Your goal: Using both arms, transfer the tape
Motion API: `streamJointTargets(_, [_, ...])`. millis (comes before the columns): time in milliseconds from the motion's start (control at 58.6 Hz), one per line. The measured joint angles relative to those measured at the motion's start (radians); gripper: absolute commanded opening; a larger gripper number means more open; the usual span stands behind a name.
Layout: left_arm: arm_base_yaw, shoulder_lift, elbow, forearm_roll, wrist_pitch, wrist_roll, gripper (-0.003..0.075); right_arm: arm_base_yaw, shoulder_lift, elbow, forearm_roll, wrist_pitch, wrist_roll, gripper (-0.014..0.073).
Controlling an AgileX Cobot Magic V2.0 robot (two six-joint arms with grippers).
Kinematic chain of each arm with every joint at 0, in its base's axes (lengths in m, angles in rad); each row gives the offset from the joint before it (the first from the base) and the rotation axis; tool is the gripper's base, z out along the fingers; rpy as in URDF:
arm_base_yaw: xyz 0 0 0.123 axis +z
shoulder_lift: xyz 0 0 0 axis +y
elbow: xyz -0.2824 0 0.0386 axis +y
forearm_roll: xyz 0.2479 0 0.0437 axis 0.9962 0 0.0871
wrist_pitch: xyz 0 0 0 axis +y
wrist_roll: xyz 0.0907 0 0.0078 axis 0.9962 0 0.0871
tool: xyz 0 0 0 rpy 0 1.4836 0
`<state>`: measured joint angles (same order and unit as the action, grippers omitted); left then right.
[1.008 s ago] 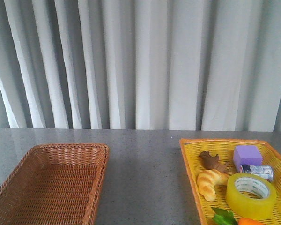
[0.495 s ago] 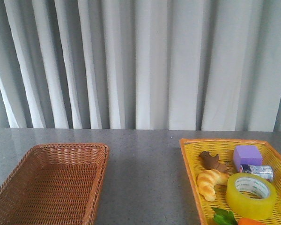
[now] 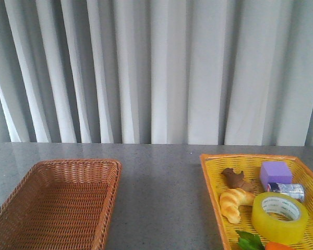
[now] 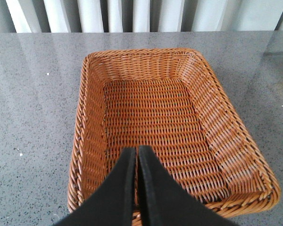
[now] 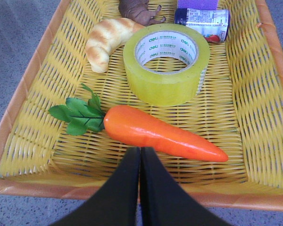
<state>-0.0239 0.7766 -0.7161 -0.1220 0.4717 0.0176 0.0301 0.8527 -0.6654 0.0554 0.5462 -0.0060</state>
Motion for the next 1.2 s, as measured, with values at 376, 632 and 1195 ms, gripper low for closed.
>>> streamJointTargets(376, [0.000,0.026,0.000,0.000,-0.015,0.000,0.0594,0.000,0.000,0.000,-0.044,0.019,-0.003,0.0629])
streamJointTargets(632, [-0.033,0.026,-0.045,-0.076,0.048,0.119,0.0578,0.000,0.032,-0.041,-0.037,0.046,0.040,0.0582])
streamJointTargets(1195, [-0.380,0.160,-0.108,-0.151,0.101,0.265,0.0578,-0.004,0.501,-0.514,-0.197,0.400,0.207,0.0536])
